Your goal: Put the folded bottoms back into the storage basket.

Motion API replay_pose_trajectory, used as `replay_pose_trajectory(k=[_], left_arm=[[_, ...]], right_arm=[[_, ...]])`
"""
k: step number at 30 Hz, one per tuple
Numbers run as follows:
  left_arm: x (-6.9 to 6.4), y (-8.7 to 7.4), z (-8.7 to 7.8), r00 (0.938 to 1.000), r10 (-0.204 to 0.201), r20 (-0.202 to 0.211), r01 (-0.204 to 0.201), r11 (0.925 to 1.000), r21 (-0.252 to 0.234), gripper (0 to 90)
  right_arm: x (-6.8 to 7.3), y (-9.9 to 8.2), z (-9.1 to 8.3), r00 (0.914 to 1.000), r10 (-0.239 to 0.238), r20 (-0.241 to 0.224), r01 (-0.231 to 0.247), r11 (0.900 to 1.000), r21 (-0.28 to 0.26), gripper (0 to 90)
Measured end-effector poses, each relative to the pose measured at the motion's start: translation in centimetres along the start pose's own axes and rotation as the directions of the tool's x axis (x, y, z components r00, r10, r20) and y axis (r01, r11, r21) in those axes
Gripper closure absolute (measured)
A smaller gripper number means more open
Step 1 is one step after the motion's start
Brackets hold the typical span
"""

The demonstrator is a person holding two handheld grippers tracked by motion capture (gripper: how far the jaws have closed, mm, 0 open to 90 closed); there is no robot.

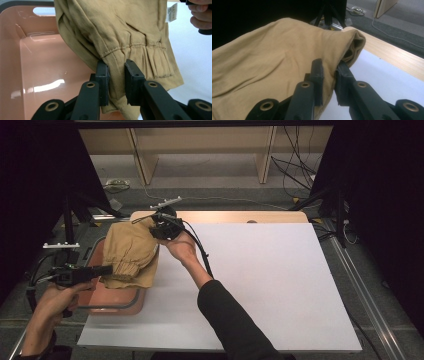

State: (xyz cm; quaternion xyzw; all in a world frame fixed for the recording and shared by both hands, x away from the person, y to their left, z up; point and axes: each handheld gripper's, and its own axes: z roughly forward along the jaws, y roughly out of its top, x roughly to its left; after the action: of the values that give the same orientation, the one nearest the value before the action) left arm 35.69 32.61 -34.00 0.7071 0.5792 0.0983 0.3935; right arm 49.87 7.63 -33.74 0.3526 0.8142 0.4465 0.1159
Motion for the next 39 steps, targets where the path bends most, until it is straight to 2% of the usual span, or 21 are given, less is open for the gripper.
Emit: replay_pose_trajectory(k=[18, 24, 39], left_arm=[[1.9, -0.3, -1.6, 0.9995, -0.027, -0.014, 0.027, 0.9996, 0.001, 75.2], [2.2, -0.4, -1.9, 0.9991, -0.025, -0.034, 0.026, 0.9996, 0.007, 75.1], [3.0, -0.7, -2.3, 0.9984, -0.028, -0.048, 0.030, 0.9991, 0.031, 75.1]], right_arm=[[1.9, 0.7, 1.3, 0.9995, -0.024, -0.021, 0.024, 0.9997, -0.005, 79.2], [2.4, 0.8, 1.8, 0.9994, -0.022, -0.027, 0.022, 0.9998, -0.004, 79.2], [3.1, 0.6, 2.5, 0.9987, -0.027, -0.043, 0.027, 0.9996, 0.005, 78.9]])
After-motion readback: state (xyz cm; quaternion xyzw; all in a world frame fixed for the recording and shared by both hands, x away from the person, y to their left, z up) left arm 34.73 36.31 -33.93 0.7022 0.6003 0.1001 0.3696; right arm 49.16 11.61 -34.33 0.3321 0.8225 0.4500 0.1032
